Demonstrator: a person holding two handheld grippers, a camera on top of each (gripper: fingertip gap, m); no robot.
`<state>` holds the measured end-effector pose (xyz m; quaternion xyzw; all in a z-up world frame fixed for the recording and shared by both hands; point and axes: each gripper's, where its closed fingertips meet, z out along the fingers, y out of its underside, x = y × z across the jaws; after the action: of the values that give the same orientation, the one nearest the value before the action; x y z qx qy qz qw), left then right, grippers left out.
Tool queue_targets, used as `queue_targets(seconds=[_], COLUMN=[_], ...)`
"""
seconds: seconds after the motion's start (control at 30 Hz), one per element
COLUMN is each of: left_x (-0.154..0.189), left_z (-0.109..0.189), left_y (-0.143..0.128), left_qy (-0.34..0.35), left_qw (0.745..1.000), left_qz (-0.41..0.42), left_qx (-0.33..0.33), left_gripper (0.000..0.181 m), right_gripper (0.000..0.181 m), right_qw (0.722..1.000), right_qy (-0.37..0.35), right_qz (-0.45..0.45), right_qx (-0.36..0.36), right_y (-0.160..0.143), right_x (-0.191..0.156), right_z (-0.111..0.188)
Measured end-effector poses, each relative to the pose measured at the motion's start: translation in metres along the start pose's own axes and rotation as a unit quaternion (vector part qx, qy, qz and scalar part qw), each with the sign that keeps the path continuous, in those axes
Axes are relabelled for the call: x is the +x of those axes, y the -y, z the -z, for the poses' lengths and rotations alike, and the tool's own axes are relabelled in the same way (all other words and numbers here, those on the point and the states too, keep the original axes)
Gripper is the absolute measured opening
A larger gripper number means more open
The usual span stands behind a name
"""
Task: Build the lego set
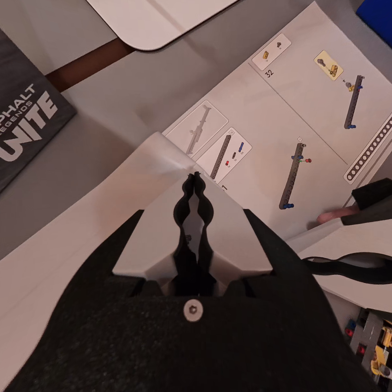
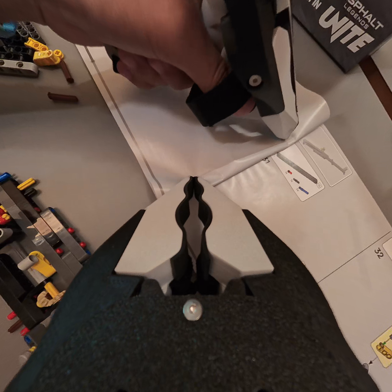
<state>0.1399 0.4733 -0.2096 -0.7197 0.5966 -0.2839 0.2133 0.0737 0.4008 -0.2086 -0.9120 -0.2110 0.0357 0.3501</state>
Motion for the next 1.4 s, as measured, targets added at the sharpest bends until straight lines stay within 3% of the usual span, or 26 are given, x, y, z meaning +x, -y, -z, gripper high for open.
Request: queue_targets(seconds=[0.1,0.13,0.17,0.23,0.33,0.4,0.5,0.6,0.7,0.8,0.93,1.03,1.1,1.2,1.3,1.4], left_x=[-0.004,-0.006,-0.006,-0.01,-0.036,-0.061,-0.093,-0.107,-0.108,-0.109,-0.115,-0.104,-0.078,-0.033,-0.008,0.002], left_z=[0.012,0.027,0.049,0.101,0.171,0.193,0.2,0.195,0.181,0.184,0.21,0.218,0.219,0.224,0.224,0.213], left_y=[0.004,0.008,0.011,0.008,-0.024,-0.055,-0.087,-0.091,-0.103,-0.104,-0.107,-0.118,-0.131,-0.171,-0.201,-0.214], left_qy=[0.021,0.033,0.04,0.056,0.103,0.145,0.19,0.188,0.177,0.198,0.215,0.171,0.102,0.019,-0.006,-0.013], left_qw=[0.999,0.998,0.996,0.983,0.954,0.947,0.952,0.958,0.965,0.966,0.964,0.974,0.986,0.993,0.99,0.987], left_qz=[-0.002,0.001,0.006,0.035,0.072,0.079,0.088,0.088,0.096,0.066,0.025,0.001,-0.026,-0.094,-0.138,-0.158], left_qx=[0.026,0.05,0.086,0.171,0.272,0.276,0.223,0.199,0.168,0.155,0.156,0.148,0.131,0.069,0.033,0.016], left_gripper=[0.006,0.019,0.027,0.027,0.023,0.021,0.021,0.022,0.022,0.022,0.022,0.022,0.022,0.024,0.022,0.019], right_gripper=[0.0,0.002,0.017,0.023,0.023,0.025,0.03,0.032,0.034,0.043,0.041,0.038,0.038,0.033,0.03,0.031], right_qw=[1.0,1.0,0.999,0.996,0.987,0.975,0.97,0.97,0.963,0.971,0.982,0.986,0.987,0.989,0.986,0.987], right_qy=[-0.005,-0.004,-0.01,-0.021,-0.031,-0.047,-0.063,-0.094,-0.072,-0.009,0.1,0.146,0.155,0.146,0.164,0.156], right_qz=[-0.013,-0.018,-0.025,-0.05,-0.107,-0.152,-0.175,-0.161,-0.182,-0.155,-0.066,-0.027,-0.011,0.003,0.002,0.013], right_qx=[0.013,0.022,0.039,0.073,0.118,0.155,0.155,0.155,0.184,0.183,0.146,0.081,0.045,0.036,0.03,0.024], right_y=[0.004,0.007,0.012,0.021,0.023,0.02,0.015,0.016,0.025,0.049,0.09,0.101,0.105,0.111,0.111,0.108], right_x=[-0.001,-0.002,-0.001,0.0,0.003,0.008,0.018,0.028,0.021,-0.013,-0.096,-0.144,-0.165,-0.175,-0.184,-0.182], right_z=[0.003,0.008,0.015,0.034,0.056,0.062,0.062,0.065,0.066,0.058,0.027,-0.01,-0.029,-0.041,-0.045,-0.042])
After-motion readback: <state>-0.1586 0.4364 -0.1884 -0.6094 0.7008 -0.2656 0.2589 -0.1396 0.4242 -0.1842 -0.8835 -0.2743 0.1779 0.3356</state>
